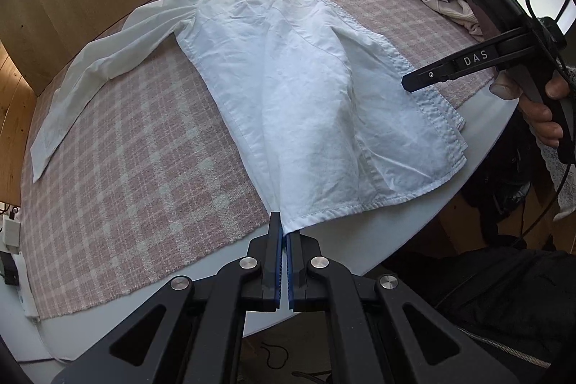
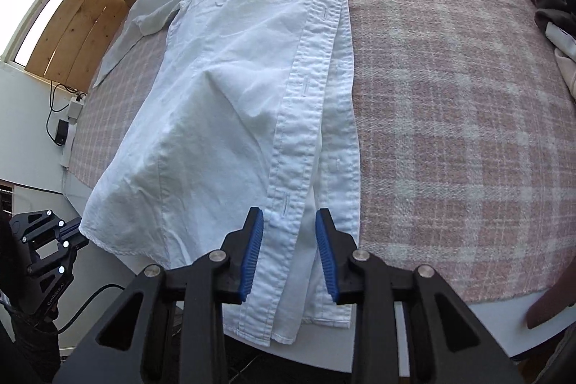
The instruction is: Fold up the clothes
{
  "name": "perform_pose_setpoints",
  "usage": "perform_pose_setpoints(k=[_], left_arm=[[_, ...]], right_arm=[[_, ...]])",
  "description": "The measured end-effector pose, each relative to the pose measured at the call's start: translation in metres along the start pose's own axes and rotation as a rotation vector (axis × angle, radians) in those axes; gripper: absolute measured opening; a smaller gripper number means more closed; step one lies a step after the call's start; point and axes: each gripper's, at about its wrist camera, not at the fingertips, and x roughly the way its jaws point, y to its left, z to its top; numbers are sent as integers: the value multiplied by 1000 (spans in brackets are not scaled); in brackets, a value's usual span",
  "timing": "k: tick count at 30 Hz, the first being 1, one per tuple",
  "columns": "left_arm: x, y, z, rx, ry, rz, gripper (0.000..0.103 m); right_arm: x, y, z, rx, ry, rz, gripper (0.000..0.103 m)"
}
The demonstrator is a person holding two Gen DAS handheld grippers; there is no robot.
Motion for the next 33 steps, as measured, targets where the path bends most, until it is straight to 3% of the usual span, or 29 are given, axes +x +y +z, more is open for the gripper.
perform_pose_setpoints(k=[2,3,5,11,14,16,18,23,26,29,31,33], left_arm=[[1,-1,0,1,-1,-4,1],[1,-1,0,3,-1,-3,1],[1,-1,0,6,0,-2,1],[-5,-5,0,15,-12,-15,1],[3,-19,-1,51,4,-62,2],[13,-29,-4,93,28,-41,2],[19,-36,-6,125,44,-25,2],[20,-38,-16,188,75,-2,2],[18,-29,-23,192,97,7,4],[17,-6,-19,89,85,-65,7],[21,12,-11,-5,75,-131,16],[25,30,-2,-100,65,-197,14]], right_arm=[[5,4,6,-10,0,-16,29],[8,8,10,-22,1,-28,17],[14,13,16,-51,7,-50,4],[-3,11,26,-57,50,-23,4],[-25,-2,36,-42,27,-73,4],[-23,-12,39,-27,48,-87,10],[-15,-17,35,-17,99,-43,23],[-12,-9,18,-86,100,-170,24],[-12,-5,13,-104,129,-153,25],[-18,-1,7,-126,144,-121,25],[-28,0,6,-128,115,-116,27],[-32,-4,7,-117,94,-125,44]])
